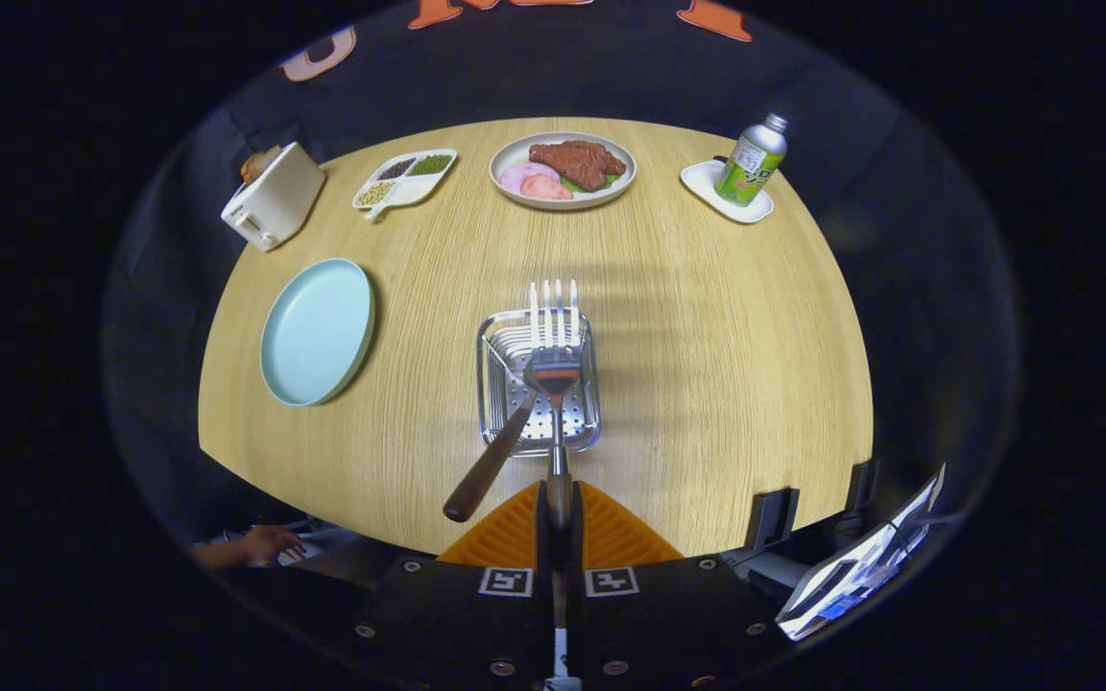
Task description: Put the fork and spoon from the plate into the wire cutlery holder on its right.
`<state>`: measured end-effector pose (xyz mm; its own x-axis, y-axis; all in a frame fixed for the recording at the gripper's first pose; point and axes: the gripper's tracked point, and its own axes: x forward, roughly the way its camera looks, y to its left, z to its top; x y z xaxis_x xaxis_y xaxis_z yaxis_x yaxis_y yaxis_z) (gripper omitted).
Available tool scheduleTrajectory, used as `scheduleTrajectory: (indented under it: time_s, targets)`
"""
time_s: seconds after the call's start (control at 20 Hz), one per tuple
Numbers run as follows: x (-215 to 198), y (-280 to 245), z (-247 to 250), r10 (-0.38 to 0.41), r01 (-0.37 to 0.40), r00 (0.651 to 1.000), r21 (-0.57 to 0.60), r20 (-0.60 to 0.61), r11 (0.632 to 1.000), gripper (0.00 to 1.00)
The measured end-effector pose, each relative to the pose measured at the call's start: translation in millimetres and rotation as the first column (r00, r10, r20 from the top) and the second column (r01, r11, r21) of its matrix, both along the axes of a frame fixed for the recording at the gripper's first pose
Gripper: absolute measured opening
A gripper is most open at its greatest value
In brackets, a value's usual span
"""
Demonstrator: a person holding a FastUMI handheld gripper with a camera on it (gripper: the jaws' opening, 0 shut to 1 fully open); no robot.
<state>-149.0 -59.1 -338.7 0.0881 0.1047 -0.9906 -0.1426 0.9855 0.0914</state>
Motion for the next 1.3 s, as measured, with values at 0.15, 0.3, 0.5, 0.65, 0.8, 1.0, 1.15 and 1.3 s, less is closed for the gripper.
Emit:
scheduleTrajectory:
  time_s: [0.15, 0.3, 0.5, 0.65, 0.8, 1.0, 1.15, 1.3]
  targets:
    - [-10.0, -1.4, -7.7, 0.069, -0.068, 0.994, 0.008, -0.081, 0.998, 0.05]
    - [-11.7, -1.1, -12.6, 0.116, -0.115, 0.983, 0.015, -0.139, 0.993, 0.06]
    - [3.8, 0.3, -12.7, 0.096, -0.095, 0.987, 0.018, -0.127, 0.995, 0.1]
    - [17.1, 2.7, -6.6, 0.071, -0.068, 0.992, 0.032, -0.101, 0.997, 0.11]
    - [33.3, 4.2, 0.0, 0.032, -0.029, 0.998, 0.051, -0.049, 0.998, 0.14]
    - [61.2, 8.6, 18.0, -0.042, 0.035, 0.996, 0.095, 0.077, 0.995, 0.15]
    - [103.2, 13.1, 44.7, -0.119, 0.079, 0.962, 0.168, 0.247, 0.983, 0.21]
    - [148.0, 9.2, 85.5, -0.211, 0.119, 0.864, 0.222, 0.457, 0.968, 0.41]
